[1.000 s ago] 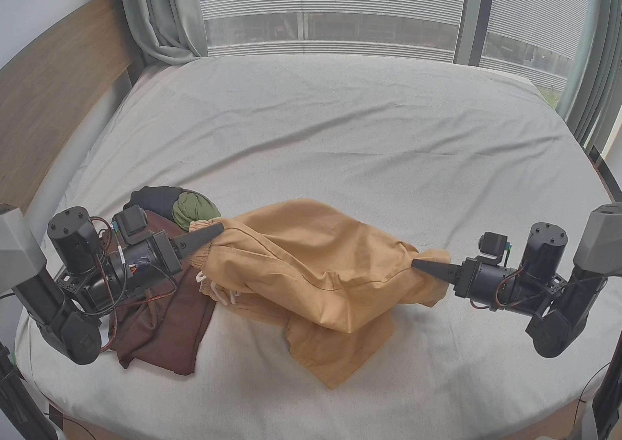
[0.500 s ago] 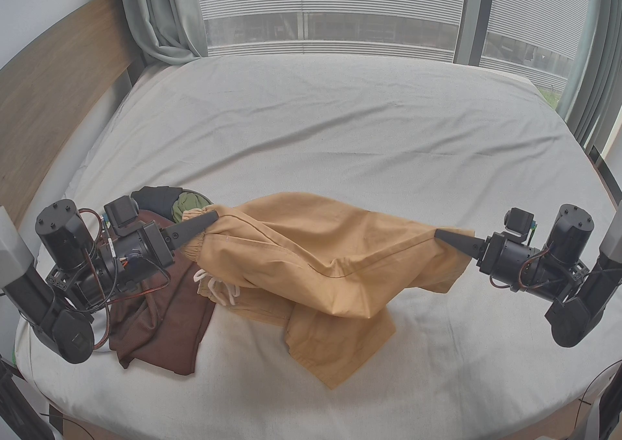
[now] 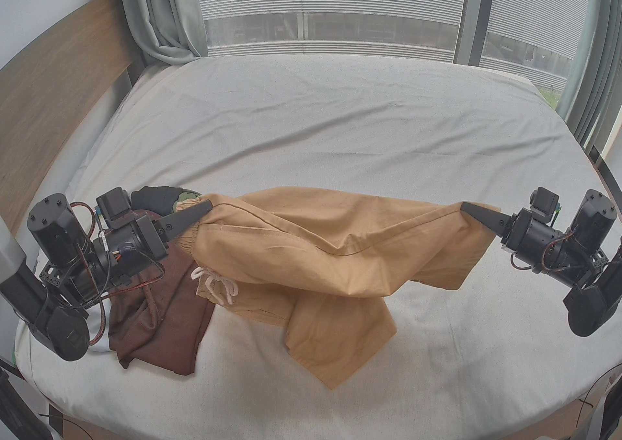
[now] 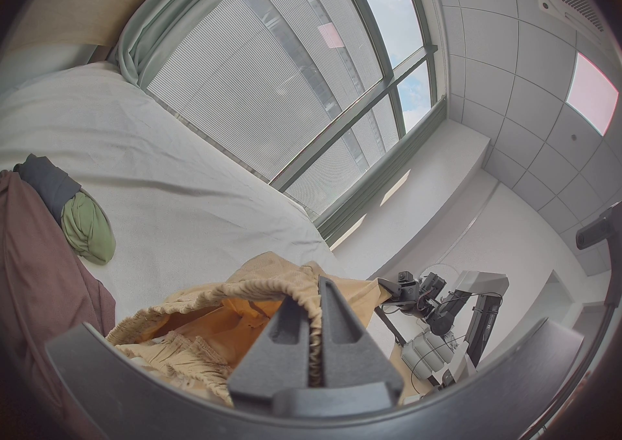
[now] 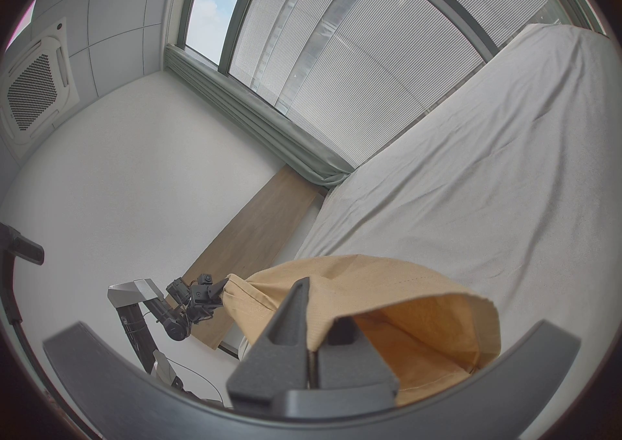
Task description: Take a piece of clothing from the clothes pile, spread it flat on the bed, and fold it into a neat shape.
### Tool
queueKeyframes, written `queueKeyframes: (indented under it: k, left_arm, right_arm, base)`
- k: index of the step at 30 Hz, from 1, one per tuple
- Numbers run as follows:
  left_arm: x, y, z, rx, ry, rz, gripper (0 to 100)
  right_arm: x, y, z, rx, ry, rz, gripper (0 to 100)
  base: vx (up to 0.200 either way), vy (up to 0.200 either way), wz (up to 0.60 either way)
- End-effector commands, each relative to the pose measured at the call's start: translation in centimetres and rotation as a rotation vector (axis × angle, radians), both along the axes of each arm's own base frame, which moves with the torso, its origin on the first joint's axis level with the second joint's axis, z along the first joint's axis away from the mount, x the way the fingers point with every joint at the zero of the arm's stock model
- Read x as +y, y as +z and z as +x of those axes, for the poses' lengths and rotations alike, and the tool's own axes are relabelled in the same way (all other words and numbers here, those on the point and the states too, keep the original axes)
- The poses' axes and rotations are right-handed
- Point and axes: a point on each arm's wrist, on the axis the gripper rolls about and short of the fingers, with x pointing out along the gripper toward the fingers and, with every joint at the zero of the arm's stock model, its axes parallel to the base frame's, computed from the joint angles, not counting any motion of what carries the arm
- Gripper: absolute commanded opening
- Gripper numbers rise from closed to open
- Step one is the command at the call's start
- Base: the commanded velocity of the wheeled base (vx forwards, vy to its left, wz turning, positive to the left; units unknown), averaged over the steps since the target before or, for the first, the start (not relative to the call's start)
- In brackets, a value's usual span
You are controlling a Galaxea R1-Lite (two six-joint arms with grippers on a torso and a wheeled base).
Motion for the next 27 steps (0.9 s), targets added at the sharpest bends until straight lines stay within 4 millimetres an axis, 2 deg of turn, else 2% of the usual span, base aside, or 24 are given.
queueKeyframes:
  k: [1,27]
  left_arm:
    - [0.1,0.2,0.0,-0.007,0.002,-0.003,0]
    - [0.9,0.5,0.5,-0.018,0.032,-0.007,0]
  right_arm:
    - [-0.6,0.4,-0.1,-0.015,-0.008,0.003,0]
    - [-1.8,1.1,0.1,-0.035,-0.032,0.010,0]
  base:
    - [0.000,0.000,0.00]
    - [0.000,0.000,0.00]
